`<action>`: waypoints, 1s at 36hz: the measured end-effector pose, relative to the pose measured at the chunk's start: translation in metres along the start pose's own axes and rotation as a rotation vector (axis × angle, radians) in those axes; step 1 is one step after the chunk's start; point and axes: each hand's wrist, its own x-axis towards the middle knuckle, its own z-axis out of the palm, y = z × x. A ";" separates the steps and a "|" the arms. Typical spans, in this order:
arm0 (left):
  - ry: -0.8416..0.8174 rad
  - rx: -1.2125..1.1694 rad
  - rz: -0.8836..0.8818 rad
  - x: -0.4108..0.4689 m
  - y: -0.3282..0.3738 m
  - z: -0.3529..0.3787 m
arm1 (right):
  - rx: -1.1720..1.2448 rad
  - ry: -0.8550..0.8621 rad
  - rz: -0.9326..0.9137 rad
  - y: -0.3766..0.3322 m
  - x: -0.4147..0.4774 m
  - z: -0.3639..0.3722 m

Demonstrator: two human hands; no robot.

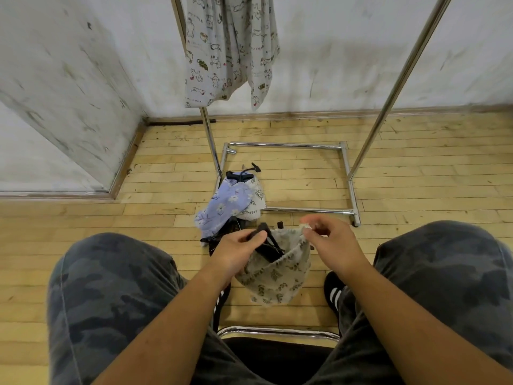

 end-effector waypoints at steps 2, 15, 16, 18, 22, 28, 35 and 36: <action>-0.036 0.055 0.059 -0.002 0.000 0.003 | 0.056 0.003 0.033 -0.002 0.000 -0.001; -0.008 0.448 0.273 0.004 -0.015 0.032 | 0.230 -0.299 0.128 -0.011 -0.005 0.007; 0.005 0.462 0.273 0.004 -0.016 0.033 | 0.220 -0.316 0.126 -0.011 -0.005 0.008; 0.020 0.489 0.267 0.005 -0.018 0.035 | 0.219 -0.338 0.116 -0.013 -0.005 0.008; 0.073 0.544 0.291 0.010 -0.021 0.036 | 0.318 -0.355 0.097 -0.013 -0.006 0.009; 0.095 0.536 0.273 0.021 -0.024 0.031 | 0.554 -0.422 0.261 -0.015 -0.006 0.002; -0.066 0.269 0.047 0.021 -0.024 0.032 | 0.500 -0.401 0.532 -0.013 -0.005 -0.009; -0.098 0.269 0.024 0.021 -0.023 0.033 | 0.486 -0.365 0.546 -0.012 -0.005 -0.009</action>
